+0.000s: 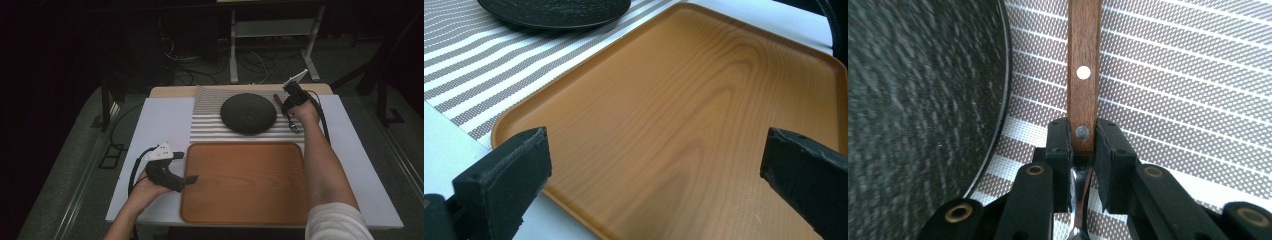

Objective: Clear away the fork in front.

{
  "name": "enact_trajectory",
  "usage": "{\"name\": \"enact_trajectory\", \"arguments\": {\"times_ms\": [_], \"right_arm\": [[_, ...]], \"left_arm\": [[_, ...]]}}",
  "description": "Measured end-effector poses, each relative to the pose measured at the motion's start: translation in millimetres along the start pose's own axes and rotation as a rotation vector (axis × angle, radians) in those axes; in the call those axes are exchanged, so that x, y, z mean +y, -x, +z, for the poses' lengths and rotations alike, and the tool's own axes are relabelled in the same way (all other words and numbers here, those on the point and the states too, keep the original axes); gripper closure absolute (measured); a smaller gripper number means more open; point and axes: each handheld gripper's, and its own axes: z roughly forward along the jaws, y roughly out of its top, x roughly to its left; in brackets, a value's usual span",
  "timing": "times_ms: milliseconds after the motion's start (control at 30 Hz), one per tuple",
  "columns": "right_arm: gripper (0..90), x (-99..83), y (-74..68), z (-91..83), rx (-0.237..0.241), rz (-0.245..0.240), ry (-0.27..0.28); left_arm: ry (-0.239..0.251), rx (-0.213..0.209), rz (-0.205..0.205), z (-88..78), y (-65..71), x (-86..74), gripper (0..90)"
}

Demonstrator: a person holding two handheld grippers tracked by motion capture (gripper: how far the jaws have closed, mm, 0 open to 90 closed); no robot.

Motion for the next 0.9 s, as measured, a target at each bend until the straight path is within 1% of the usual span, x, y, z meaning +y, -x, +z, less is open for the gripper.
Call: {"name": "enact_trajectory", "arguments": {"times_ms": [133, 267, 367, 500, 567, 600, 633, 667, 733, 900], "right_arm": [[77.0, -3.0, 2.4, -11.2, 0.026, 0.007, 0.042], [77.3, -9.2, 4.9, -25.9, 0.076, 0.019, 0.103], [77.3, -14.9, 6.7, -36.7, 0.102, 0.013, 0.149], [77.3, -21.9, 7.3, -48.9, 0.129, 0.010, 0.190], [77.3, -23.3, 7.4, -51.2, 0.133, 0.009, 0.196], [77.3, -27.8, 8.3, -58.0, 0.147, 0.001, 0.221], [77.3, -27.8, 8.3, -58.0, 0.147, 0.001, 0.221], [77.3, -32.5, 8.9, -64.8, 0.161, -0.001, 0.246], [77.3, -37.3, 8.9, -71.1, 0.184, -0.003, 0.269], [77.2, -54.4, 4.2, -88.6, 0.235, -0.043, 0.330]], "left_arm": [[0.002, -0.002, 0.000, 0.5, 0.3, 0.3, 0.0], [0.005, -0.006, -0.004, 0.2, -0.1, 0.4, 0.0], [0.008, -0.006, -0.005, 0.0, -0.2, 0.6, 0.0], [0.006, -0.006, -0.003, 0.2, 0.0, 0.6, 0.0], [0.007, -0.005, -0.003, -0.1, 0.2, 0.5, 0.0], [0.008, -0.005, -0.003, -0.3, 0.0, 0.4, 0.0], [0.008, -0.005, -0.003, -0.3, 0.0, 0.4, 0.0], [0.010, -0.002, -0.002, -0.6, -0.4, 0.4, 0.0], [0.012, -0.002, -0.003, -0.8, -0.5, 0.4, 0.0], [0.014, -0.001, 0.002, -1.0, -0.2, 0.5, 0.0]]}}
